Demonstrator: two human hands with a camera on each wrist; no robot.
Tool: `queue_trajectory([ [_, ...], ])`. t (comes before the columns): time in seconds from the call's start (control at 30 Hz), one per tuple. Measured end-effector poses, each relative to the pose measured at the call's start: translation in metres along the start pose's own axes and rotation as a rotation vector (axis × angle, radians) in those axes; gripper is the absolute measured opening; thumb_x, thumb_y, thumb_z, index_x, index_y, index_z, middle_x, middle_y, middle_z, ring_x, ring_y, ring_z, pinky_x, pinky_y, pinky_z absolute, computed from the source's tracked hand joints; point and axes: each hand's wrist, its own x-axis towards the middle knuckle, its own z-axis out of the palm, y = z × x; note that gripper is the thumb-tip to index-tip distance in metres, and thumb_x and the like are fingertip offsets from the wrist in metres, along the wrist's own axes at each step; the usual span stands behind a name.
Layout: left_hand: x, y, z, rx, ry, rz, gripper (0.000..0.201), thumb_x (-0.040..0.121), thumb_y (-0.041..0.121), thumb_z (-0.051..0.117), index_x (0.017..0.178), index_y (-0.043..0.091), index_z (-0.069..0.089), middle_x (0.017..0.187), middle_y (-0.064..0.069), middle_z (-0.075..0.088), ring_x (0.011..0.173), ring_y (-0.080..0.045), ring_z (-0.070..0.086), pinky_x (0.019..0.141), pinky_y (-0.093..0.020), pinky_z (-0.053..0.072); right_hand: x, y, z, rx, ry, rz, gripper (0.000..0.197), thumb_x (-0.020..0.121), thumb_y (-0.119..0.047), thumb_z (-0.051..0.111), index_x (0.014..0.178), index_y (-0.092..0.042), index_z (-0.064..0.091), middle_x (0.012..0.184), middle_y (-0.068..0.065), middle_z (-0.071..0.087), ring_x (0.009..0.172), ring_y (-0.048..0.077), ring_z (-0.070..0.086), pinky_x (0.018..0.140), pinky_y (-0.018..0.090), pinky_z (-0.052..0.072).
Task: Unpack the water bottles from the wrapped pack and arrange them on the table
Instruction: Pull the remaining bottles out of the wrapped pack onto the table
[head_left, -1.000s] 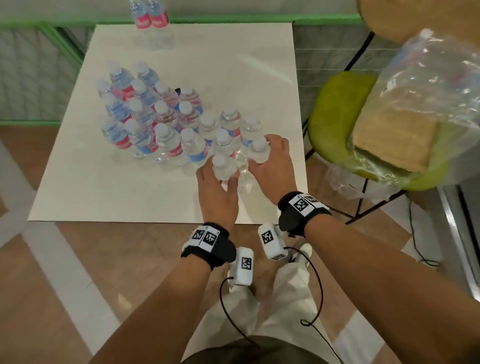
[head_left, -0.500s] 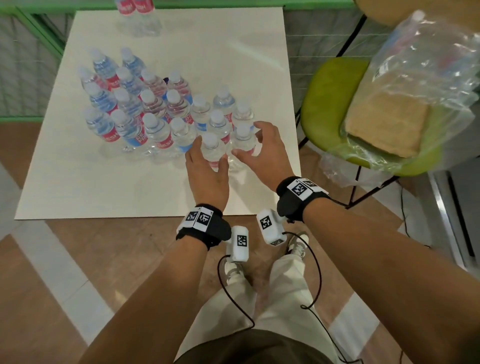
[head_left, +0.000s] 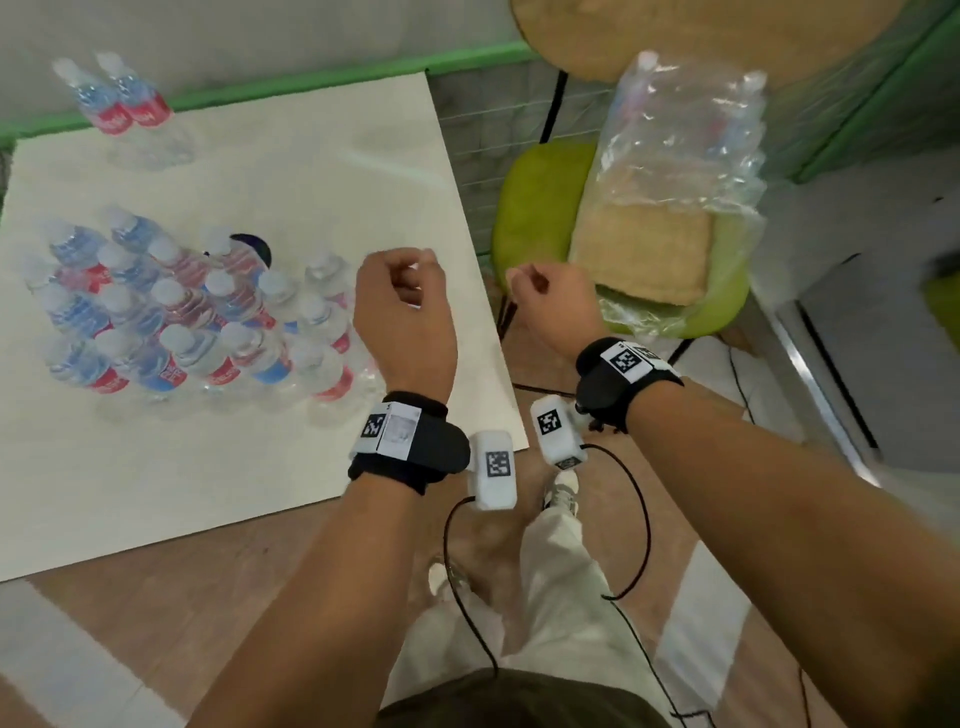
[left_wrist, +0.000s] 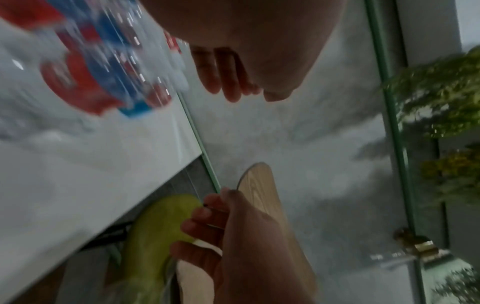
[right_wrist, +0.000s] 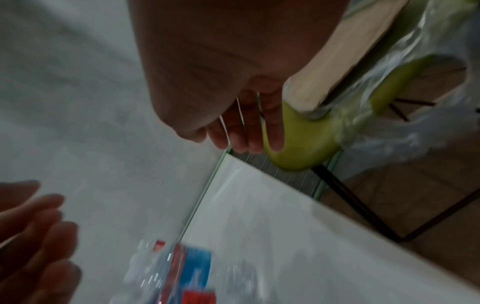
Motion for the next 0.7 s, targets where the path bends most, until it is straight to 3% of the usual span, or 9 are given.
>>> queue_trajectory([
  [0.07,-0.01,-0.003,0.043,0.051,-0.174,-0.029,0.009,0.092,0.023,0.06,0.086,0.017,0.064,0.077,0.005,0.065,0.067,-0.003,0.058,0.068,-0.022,0.051,0.013,0.018,-0.028,-0.034,0.006,0.049,0.033,0.093,-0.031,0.051,0.063,-0.018,0.051,0.059,0.001,0.054,0.056,0.021,0.049,0.056,0.033,0.04],
  [0.13,-0.023,-0.01,0.086,0.131,-0.389,-0.088,0.016,0.092,0.029,0.056,0.087,0.018,0.067,0.078,0.004,0.069,0.075,-0.013,0.066,0.074,-0.032,0.056,0.028,0.038,-0.055,-0.101,-0.036,0.109,0.029,0.091,-0.028,0.049,0.066,-0.013,0.057,0.066,0.008,0.062,0.063,0.026,0.057,0.06,0.036,0.046],
  [0.2,-0.036,-0.012,0.129,0.218,-0.615,-0.106,0.019,0.093,0.029,0.056,0.089,0.018,0.071,0.081,0.001,0.072,0.079,-0.018,0.068,0.075,-0.032,0.055,0.042,0.055,-0.082,-0.175,-0.074,0.19,0.026,0.09,-0.025,0.049,0.073,-0.01,0.061,0.072,0.009,0.066,0.07,0.029,0.061,0.064,0.037,0.048],
  [0.27,-0.048,-0.009,0.171,0.282,-0.862,-0.09,0.021,0.096,0.024,0.054,0.088,0.014,0.071,0.083,-0.002,0.072,0.079,-0.018,0.066,0.073,-0.031,0.051,0.06,0.075,-0.105,-0.222,-0.043,0.239,0.023,0.092,-0.025,0.052,0.098,-0.011,0.069,0.096,0.011,0.07,0.089,0.028,0.064,0.078,0.036,0.05],
  [0.33,-0.055,-0.006,0.212,0.343,-1.049,-0.098,0.019,0.096,0.015,0.052,0.093,0.01,0.07,0.09,-0.006,0.072,0.083,-0.021,0.065,0.076,-0.032,0.05,0.079,0.086,-0.129,-0.23,-0.028,0.303,0.042,0.093,-0.027,0.053,0.13,-0.009,0.06,0.119,0.015,0.067,0.111,0.03,0.062,0.094,0.035,0.047],
  [0.43,-0.048,0.006,0.271,0.435,-1.078,-0.116,0.019,0.096,0.013,0.051,0.104,0.008,0.068,0.098,-0.012,0.072,0.093,-0.031,0.066,0.085,-0.044,0.054,0.11,0.101,-0.157,-0.267,-0.129,0.364,0.037,0.102,-0.023,0.04,0.127,-0.003,0.059,0.115,0.02,0.067,0.106,0.034,0.064,0.088,0.038,0.048],
  [0.53,-0.027,0.019,0.315,0.567,-1.074,-0.085,0.033,0.105,0.023,0.042,0.122,0.006,0.065,0.119,-0.015,0.067,0.112,-0.032,0.061,0.094,-0.033,0.045,0.139,0.117,-0.179,-0.339,-0.26,0.358,0.038,0.105,-0.014,0.03,0.126,-0.006,0.06,0.13,0.014,0.062,0.117,0.029,0.06,0.095,0.037,0.046],
  [0.63,-0.002,0.011,0.34,0.662,-1.223,-0.139,0.046,0.103,0.042,0.042,0.145,0.025,0.046,0.146,-0.007,0.051,0.126,-0.028,0.054,0.099,-0.032,0.044,0.171,0.125,-0.203,-0.393,-0.349,0.447,0.037,0.103,-0.018,0.04,0.139,-0.012,0.051,0.146,0.009,0.049,0.132,0.024,0.048,0.106,0.03,0.036],
  [0.7,0.014,0.004,0.352,0.83,-1.405,-0.11,0.073,0.089,0.02,0.061,0.153,0.038,0.03,0.154,-0.007,0.04,0.126,-0.034,0.054,0.092,-0.032,0.051,0.181,0.126,-0.219,-0.438,-0.541,0.482,0.061,0.099,-0.007,0.051,0.154,-0.011,0.026,0.161,0.007,0.024,0.147,0.022,0.027,0.113,0.025,0.024],
])
